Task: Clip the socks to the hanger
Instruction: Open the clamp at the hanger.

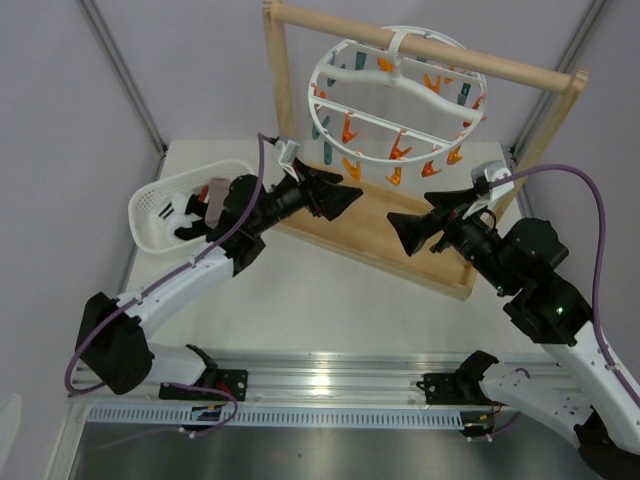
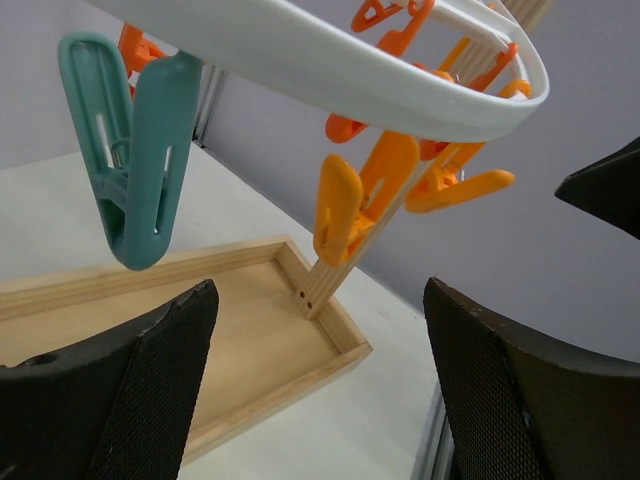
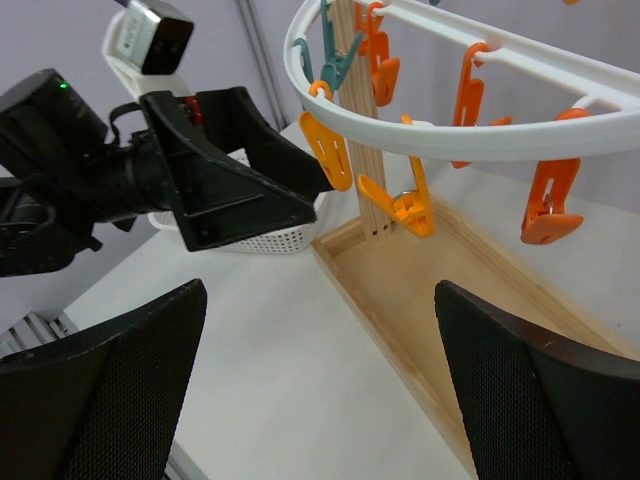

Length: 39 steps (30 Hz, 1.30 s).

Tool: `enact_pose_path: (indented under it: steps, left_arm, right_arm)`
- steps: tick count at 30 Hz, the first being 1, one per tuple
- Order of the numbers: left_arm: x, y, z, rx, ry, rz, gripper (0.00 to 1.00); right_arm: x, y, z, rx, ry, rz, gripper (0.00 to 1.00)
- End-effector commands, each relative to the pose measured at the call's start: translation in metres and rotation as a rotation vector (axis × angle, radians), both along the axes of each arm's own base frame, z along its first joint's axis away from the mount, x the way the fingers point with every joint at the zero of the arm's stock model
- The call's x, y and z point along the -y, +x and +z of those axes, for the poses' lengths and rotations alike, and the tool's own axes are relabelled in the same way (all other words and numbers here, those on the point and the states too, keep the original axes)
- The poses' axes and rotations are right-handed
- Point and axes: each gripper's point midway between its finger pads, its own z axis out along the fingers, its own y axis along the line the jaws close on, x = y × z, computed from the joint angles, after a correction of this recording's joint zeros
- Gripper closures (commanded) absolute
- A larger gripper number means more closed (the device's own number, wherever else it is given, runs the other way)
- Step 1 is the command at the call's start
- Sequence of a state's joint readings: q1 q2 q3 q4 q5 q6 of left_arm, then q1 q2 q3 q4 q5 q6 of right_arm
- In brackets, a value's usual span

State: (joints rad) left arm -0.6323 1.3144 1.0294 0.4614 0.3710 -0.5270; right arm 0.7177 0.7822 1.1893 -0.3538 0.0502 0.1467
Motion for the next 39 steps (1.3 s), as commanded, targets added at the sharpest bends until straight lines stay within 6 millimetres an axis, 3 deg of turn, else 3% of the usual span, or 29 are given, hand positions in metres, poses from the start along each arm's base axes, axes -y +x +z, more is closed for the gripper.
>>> enact_pose_path:
  steps: [1,12,25,32,39]
  left_arm:
    - [0.009,-0.008,0.045,0.119,-0.118,-0.060,0.14]
    - [0.020,-0.005,0.046,0.157,-0.170,-0.110,0.22]
    - [0.018,-0.011,0.048,0.164,-0.182,-0.127,0.57]
    - [0.013,-0.017,0.048,0.167,-0.188,-0.122,0.70]
    - [0.003,-0.022,0.051,0.173,-0.181,-0.082,0.93]
  right_arm:
    - [-0.008,-0.004,0.011,0.036,0.042,0.043,0.02]
    - [-0.011,-0.008,0.011,0.040,0.037,0.071,0.02]
    - [-0.013,-0.009,0.014,0.037,0.047,0.082,0.02]
    - [-0.016,-0.006,0.014,0.029,0.044,0.087,0.02]
    - [-0.022,-0.003,0.016,0.010,0.048,0.096,0.03]
